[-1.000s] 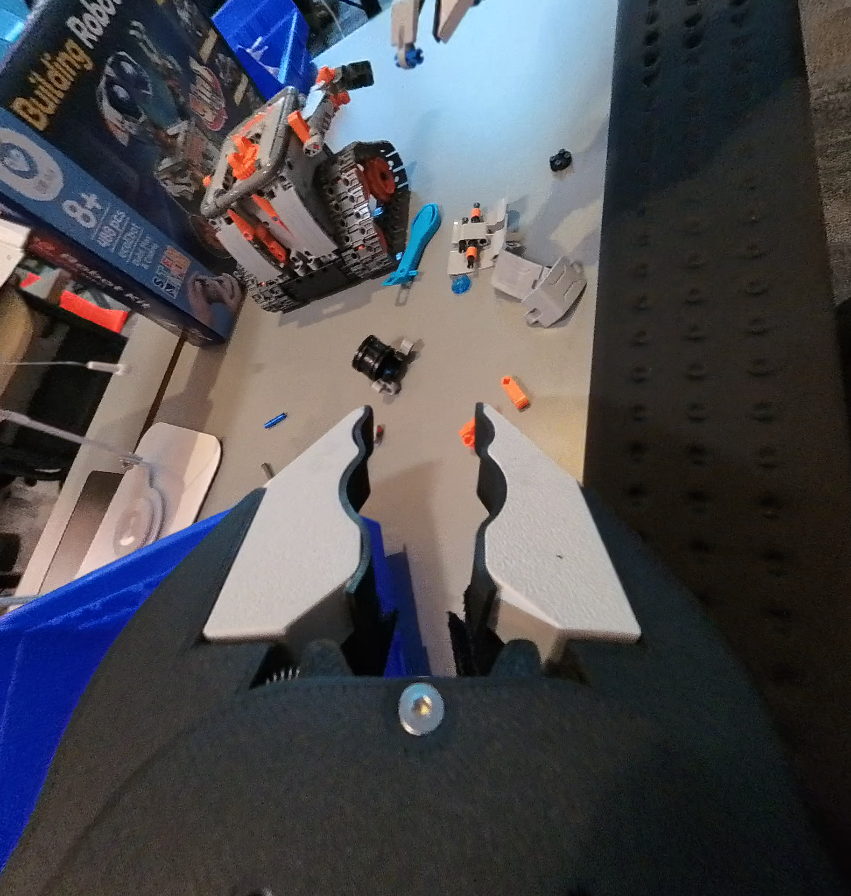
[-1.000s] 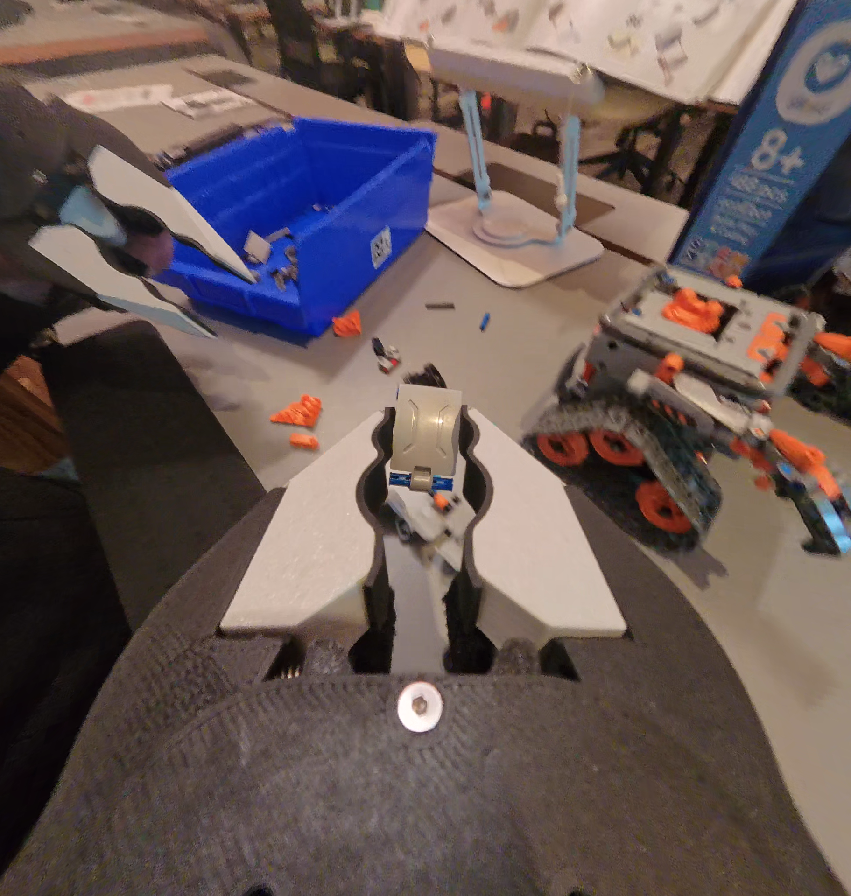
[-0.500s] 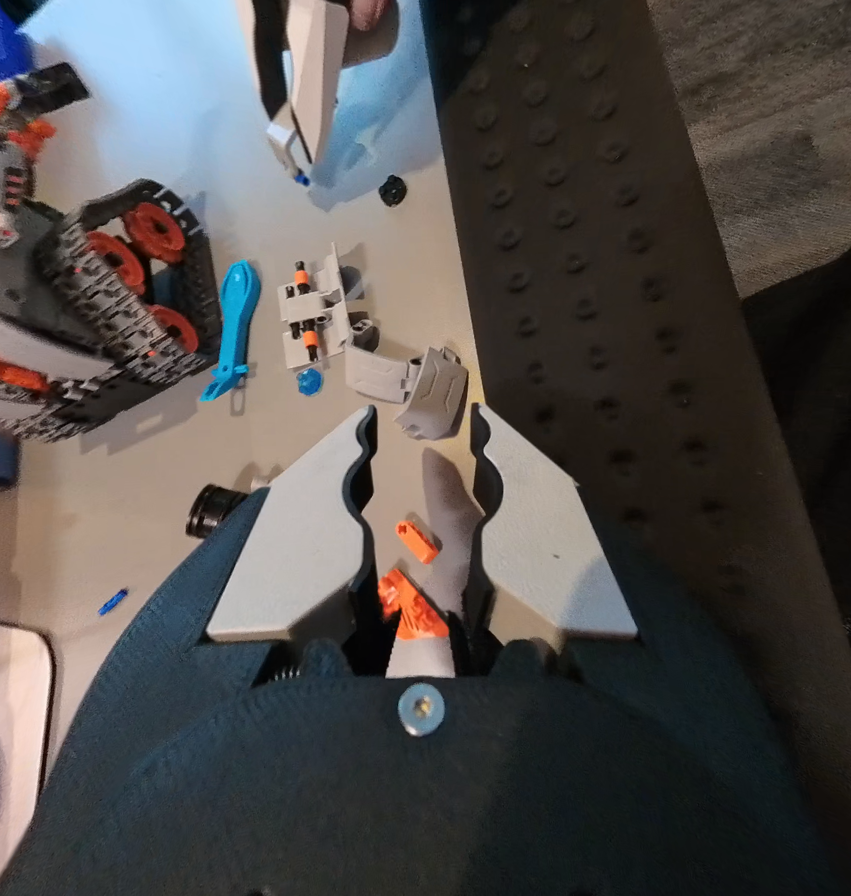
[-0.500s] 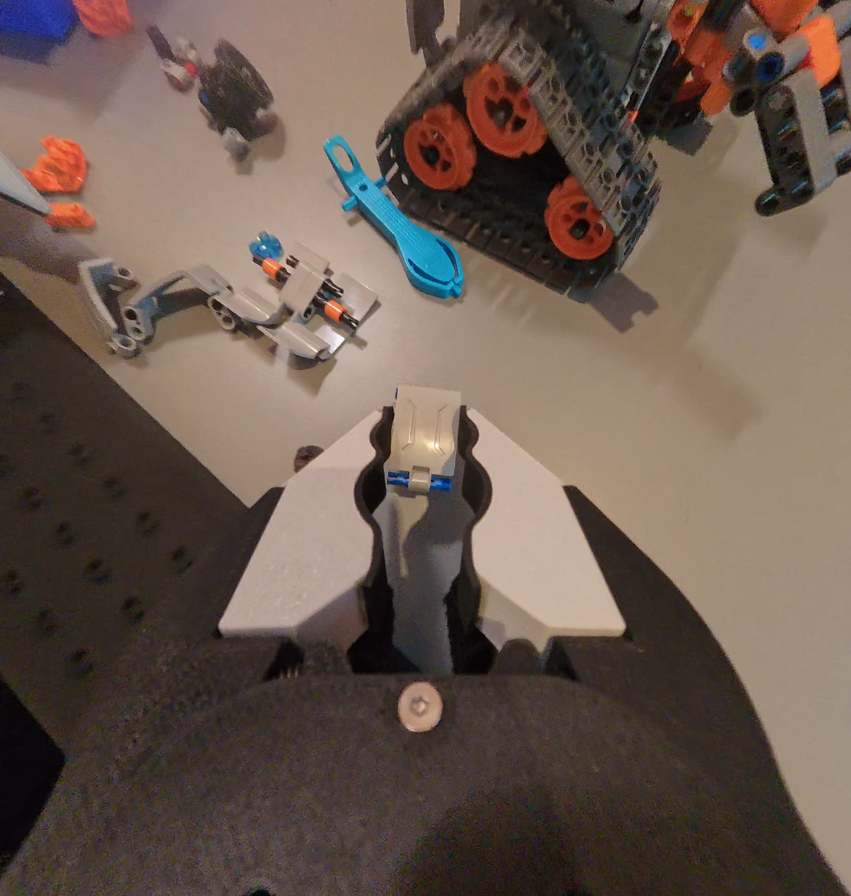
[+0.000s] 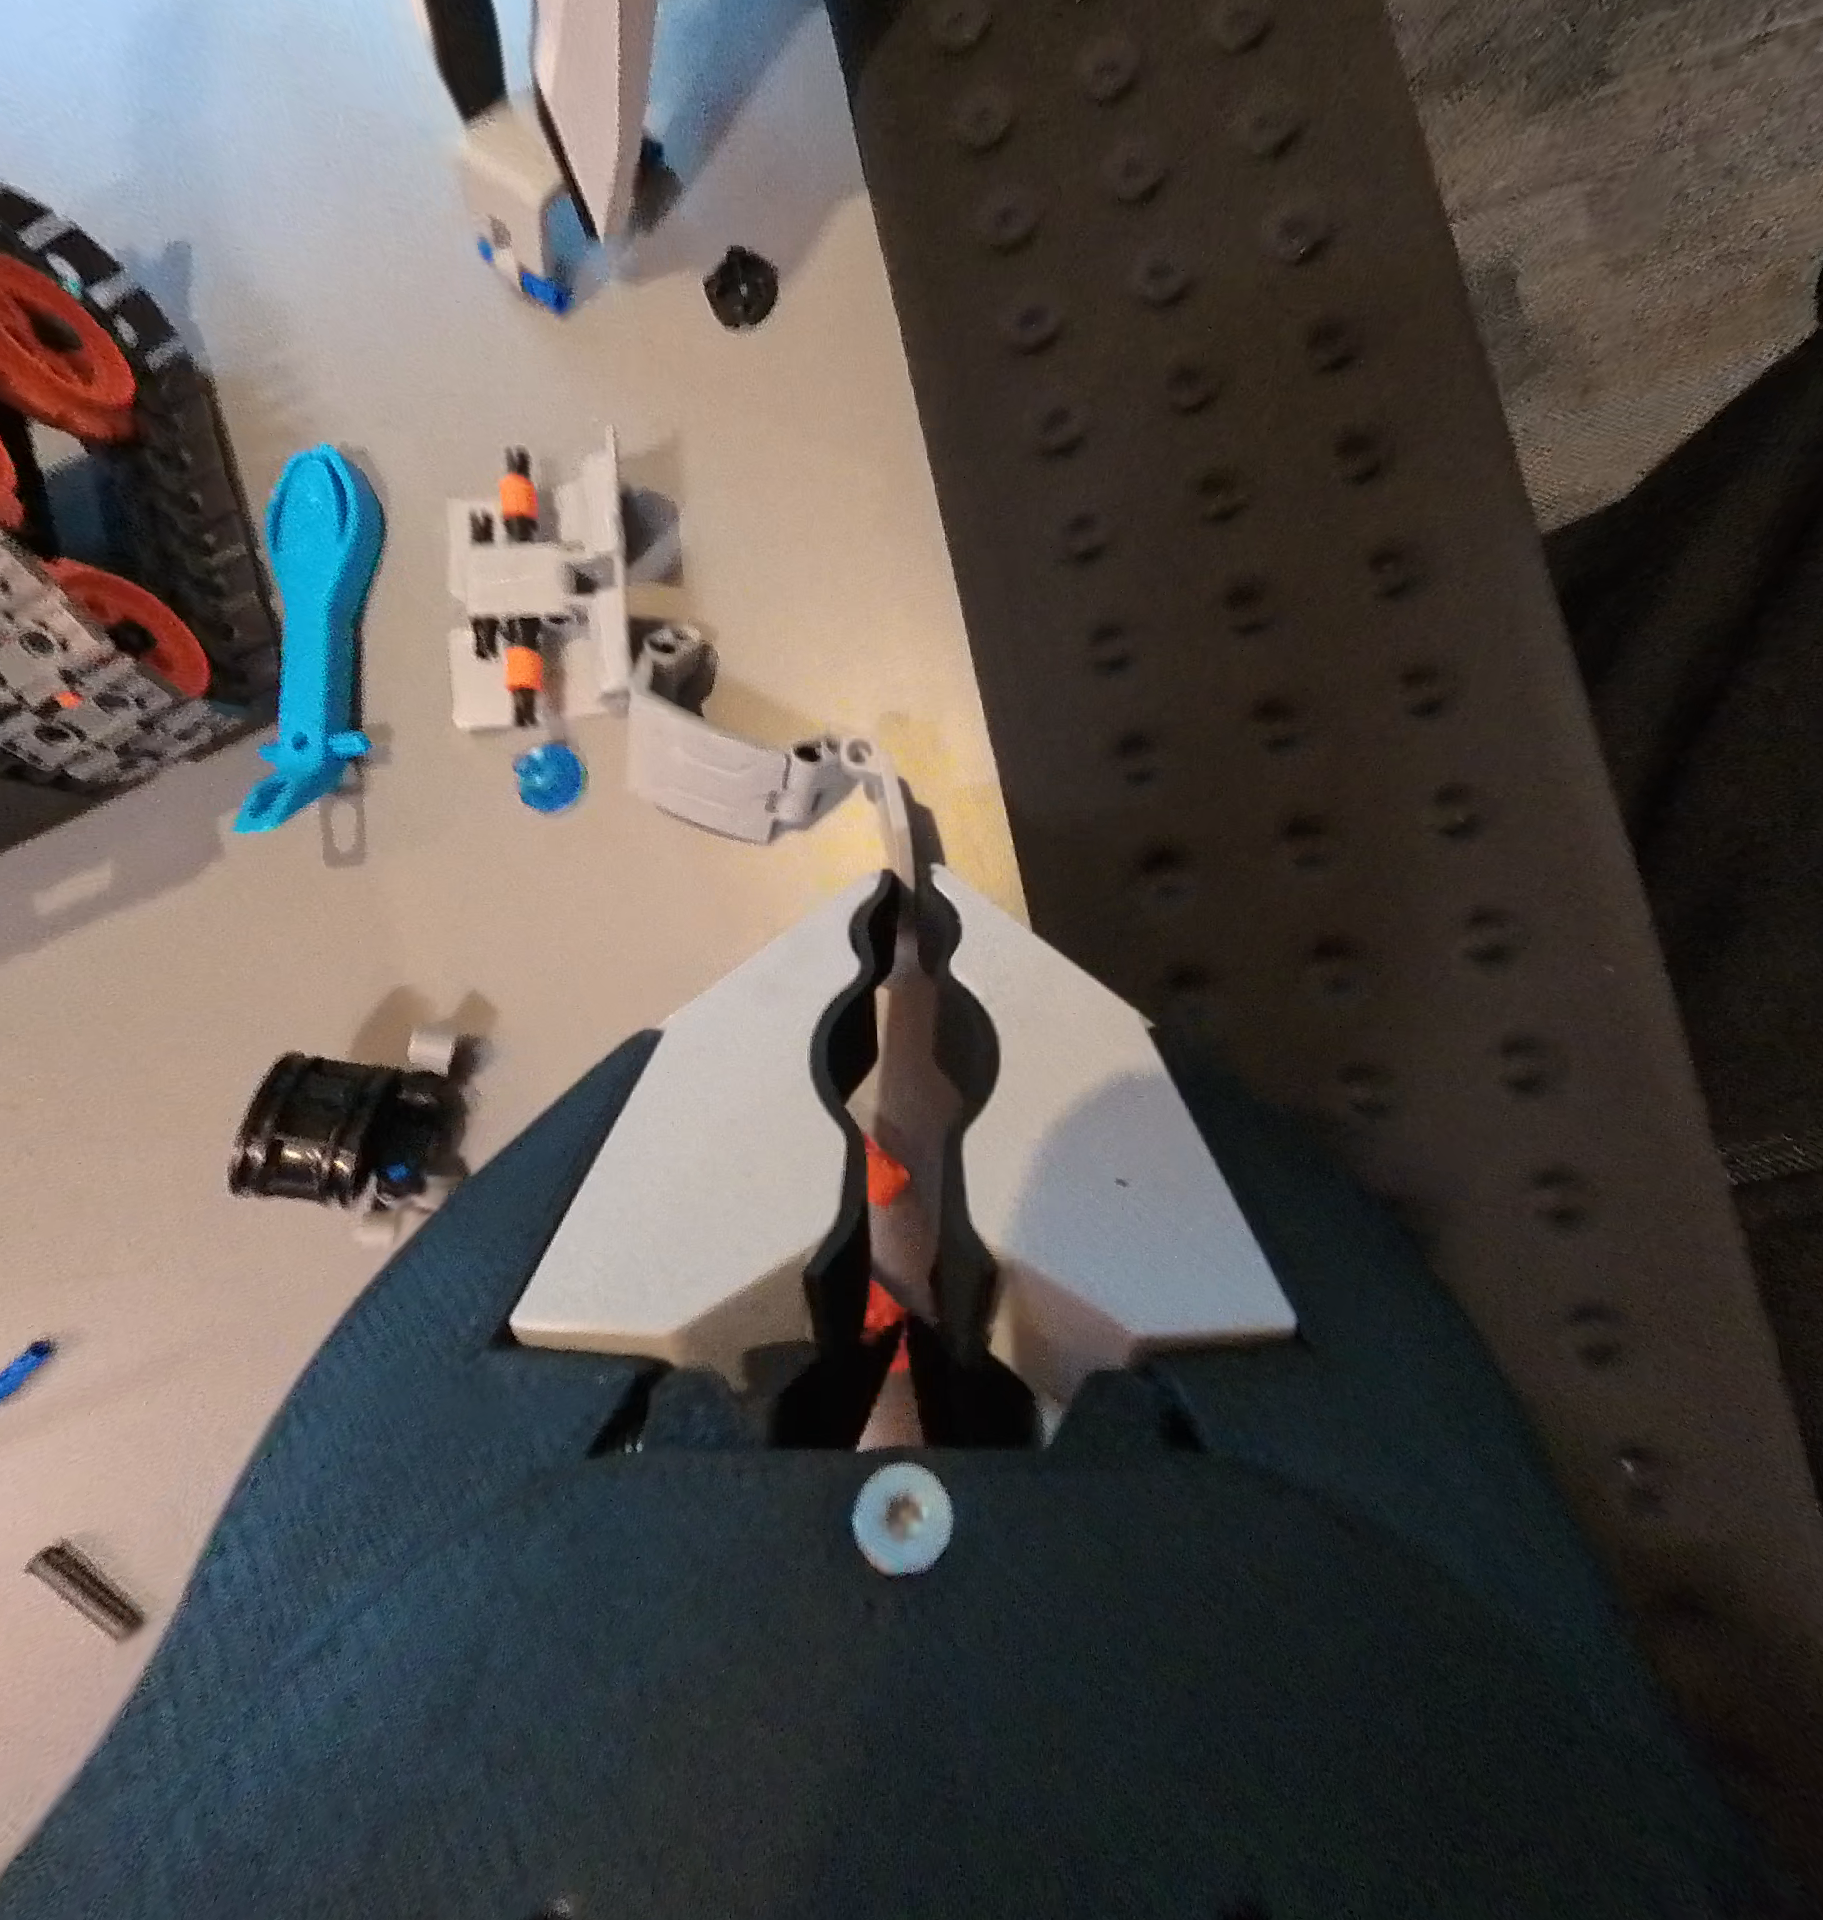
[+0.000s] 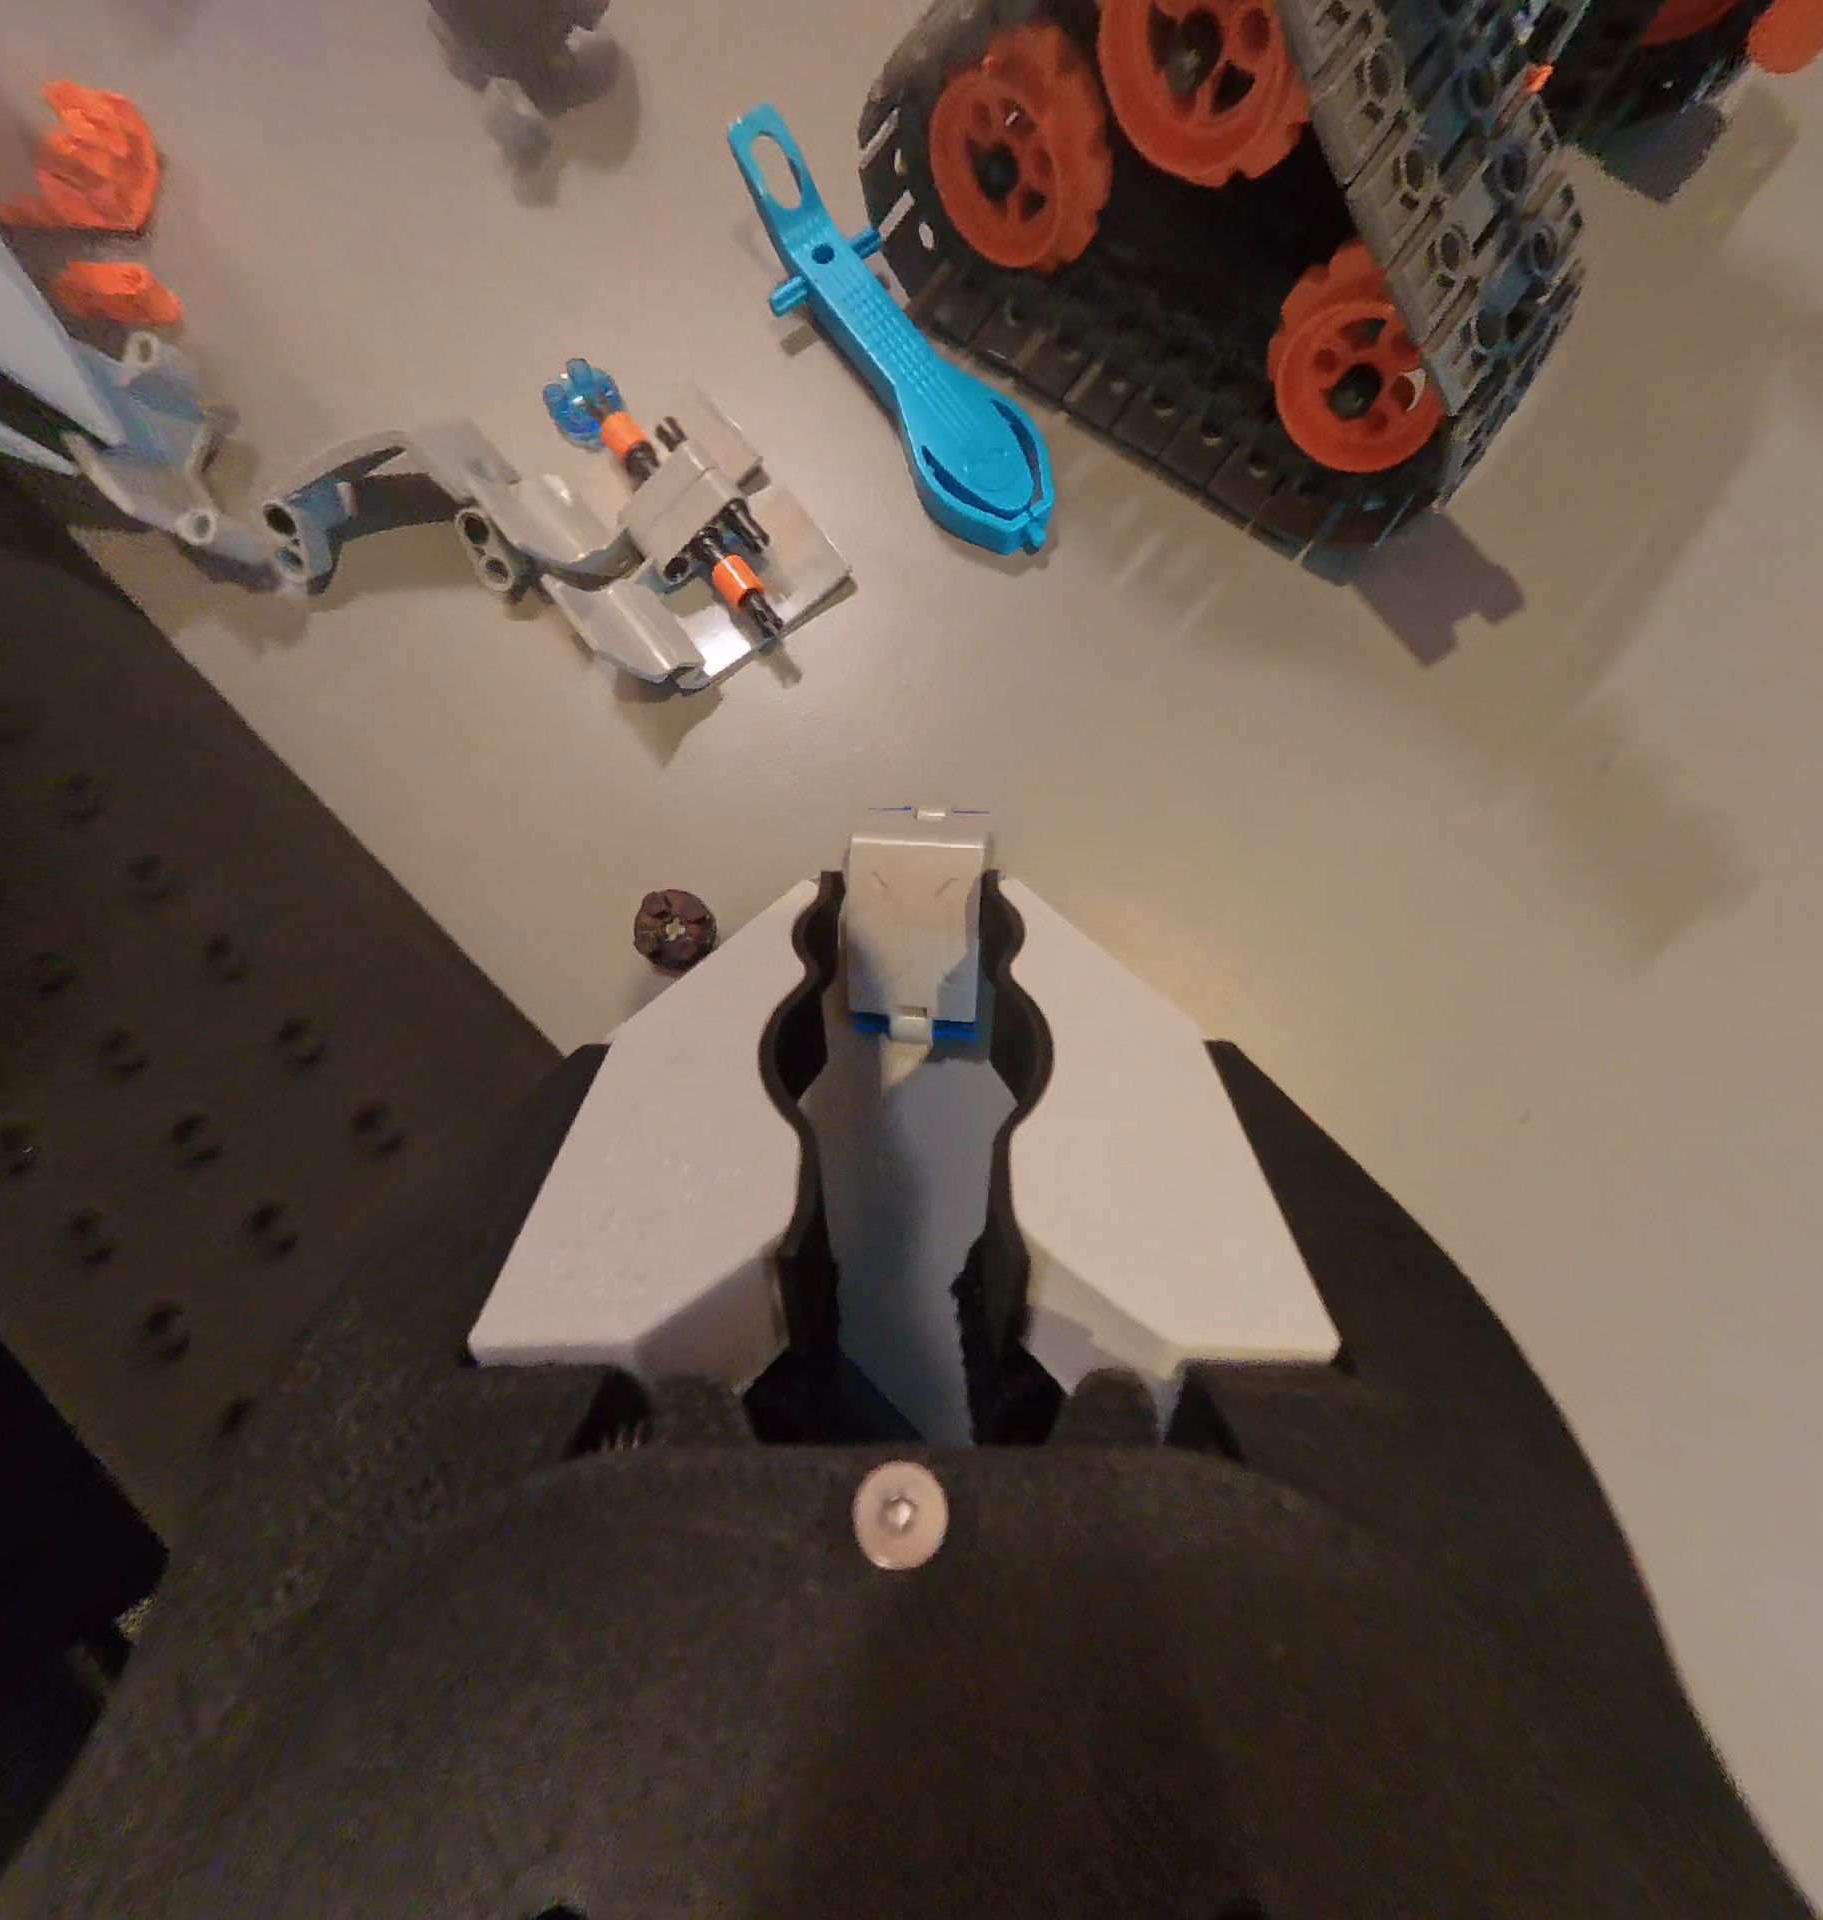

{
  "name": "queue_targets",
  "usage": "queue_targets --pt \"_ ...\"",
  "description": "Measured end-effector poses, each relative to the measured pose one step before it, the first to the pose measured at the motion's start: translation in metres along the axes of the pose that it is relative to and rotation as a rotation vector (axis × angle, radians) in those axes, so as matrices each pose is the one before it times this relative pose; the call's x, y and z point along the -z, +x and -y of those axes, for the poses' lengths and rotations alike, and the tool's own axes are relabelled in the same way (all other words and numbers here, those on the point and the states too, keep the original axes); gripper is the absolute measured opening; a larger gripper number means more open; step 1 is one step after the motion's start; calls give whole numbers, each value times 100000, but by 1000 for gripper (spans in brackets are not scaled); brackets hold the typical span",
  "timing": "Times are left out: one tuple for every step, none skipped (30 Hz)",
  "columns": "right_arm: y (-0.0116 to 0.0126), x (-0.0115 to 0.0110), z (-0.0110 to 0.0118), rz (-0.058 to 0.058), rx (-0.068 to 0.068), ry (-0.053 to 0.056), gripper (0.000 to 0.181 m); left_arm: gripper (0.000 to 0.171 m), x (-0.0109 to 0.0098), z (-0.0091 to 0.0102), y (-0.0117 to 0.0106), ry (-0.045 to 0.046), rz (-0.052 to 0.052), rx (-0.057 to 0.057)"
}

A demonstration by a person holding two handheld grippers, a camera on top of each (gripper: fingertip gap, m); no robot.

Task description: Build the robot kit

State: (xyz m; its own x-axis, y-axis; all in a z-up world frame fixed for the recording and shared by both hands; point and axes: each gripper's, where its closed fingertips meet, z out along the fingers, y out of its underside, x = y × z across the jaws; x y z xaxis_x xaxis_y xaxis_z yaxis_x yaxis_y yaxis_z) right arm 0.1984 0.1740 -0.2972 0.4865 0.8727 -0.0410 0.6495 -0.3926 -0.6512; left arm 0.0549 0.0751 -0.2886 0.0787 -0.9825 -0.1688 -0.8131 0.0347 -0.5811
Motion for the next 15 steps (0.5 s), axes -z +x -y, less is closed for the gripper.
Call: queue_targets --pt "-76 40 26 816 -113 387 24 0 253 -398 257 -1000 -2272 1785" --pt "-61 50 53 647 -92 511 23 1 283 -322 43 -506 -1239 2119" --pt "-77 14 -2 531 337 23 23 1 333 -387 -358 -950 1041 1861" --pt "-45 -3 -3 197 452 -52 23 3 376 -423 -381 -1539 1055 1800" --pt "-23 6 7 121 241 10 23 11 469 20 -547 582 1909 1798" --pt "-44 -6 -7 250 110 53 22 18 517 508 -505 2701 1440 2343" --pt "9 11 9 29 -61 85 22 25 432 825 -191 3513 -658 2469" --pt "41 29 56 -205 -124 443 22 32 207 931 -228 3037 -129 1864" --pt "12 43 61 69 -127 524 22 38 -91 832 -279 1813 591 938" --pt "-20 38 35 312 -170 472 22 40 -411 530 -301 -81 481 784" --pt "-6 38 19 255 -281 422 22 42 -633 349 -269 -900 24 1089" --pt "14 48 39 -13 -276 688 22 45 -773 174 -165 -1470 -616 1000" --pt "17 64 54 -132 -215 749 22 46 -813 -12 -199 -2310 -166 987" --pt "-10 52 13 -30 -97 605 22 46 -791 -72 -255 -2386 492 1359" --pt "1 36 14 -44 -165 556 22 46 -687 -16 -13 -1985 -641 1125"
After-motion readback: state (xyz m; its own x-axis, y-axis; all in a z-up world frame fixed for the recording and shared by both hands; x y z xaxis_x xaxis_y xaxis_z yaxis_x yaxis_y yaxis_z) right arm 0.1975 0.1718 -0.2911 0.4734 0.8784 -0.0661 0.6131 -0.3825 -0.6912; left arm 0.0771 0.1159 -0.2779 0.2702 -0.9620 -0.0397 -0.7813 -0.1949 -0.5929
